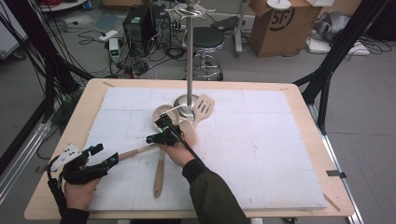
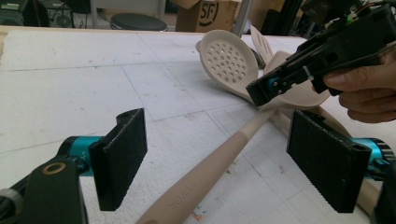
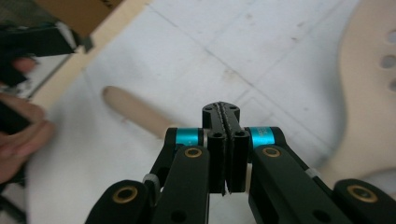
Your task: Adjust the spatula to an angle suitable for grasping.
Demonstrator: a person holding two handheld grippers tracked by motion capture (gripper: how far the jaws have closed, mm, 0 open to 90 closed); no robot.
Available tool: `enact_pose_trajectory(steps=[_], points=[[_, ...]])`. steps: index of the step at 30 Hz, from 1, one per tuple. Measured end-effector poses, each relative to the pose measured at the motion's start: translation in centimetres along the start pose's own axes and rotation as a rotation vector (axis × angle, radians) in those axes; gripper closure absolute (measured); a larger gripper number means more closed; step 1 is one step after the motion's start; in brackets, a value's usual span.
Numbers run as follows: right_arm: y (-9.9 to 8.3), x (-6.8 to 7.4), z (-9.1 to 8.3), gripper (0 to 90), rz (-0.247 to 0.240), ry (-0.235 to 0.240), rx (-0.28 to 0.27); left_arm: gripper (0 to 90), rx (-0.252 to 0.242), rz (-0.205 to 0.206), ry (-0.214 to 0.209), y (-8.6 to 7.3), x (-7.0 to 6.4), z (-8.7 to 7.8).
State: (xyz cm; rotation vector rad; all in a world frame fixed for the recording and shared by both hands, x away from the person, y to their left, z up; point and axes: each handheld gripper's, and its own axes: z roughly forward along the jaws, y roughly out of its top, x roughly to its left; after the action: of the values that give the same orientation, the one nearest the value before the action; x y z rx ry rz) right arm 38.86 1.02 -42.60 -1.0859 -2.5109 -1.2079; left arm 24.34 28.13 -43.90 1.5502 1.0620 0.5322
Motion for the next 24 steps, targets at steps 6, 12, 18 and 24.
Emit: enact_pose_trajectory(steps=[6,12,18,24], points=[[-0.2,-0.2,0.8,89.8,0.014,-0.046,0.026,21.1,0.006,0.008,-0.007,0.0,-0.2,0.2],[-0.1,-0.6,0.2,89.8,-0.011,-0.115,0.061,21.4,0.009,0.008,-0.008,0.0,-0.3,0.2],[-0.1,-0.4,-0.3,89.8,-0.029,-0.135,0.091,21.5,0.007,0.007,-0.001,0.0,-0.2,-0.1],[-0.1,-0.6,-1.0,89.6,-0.049,-0.125,0.093,21.6,0.0,-0.001,0.011,-0.1,0.0,-0.6]])
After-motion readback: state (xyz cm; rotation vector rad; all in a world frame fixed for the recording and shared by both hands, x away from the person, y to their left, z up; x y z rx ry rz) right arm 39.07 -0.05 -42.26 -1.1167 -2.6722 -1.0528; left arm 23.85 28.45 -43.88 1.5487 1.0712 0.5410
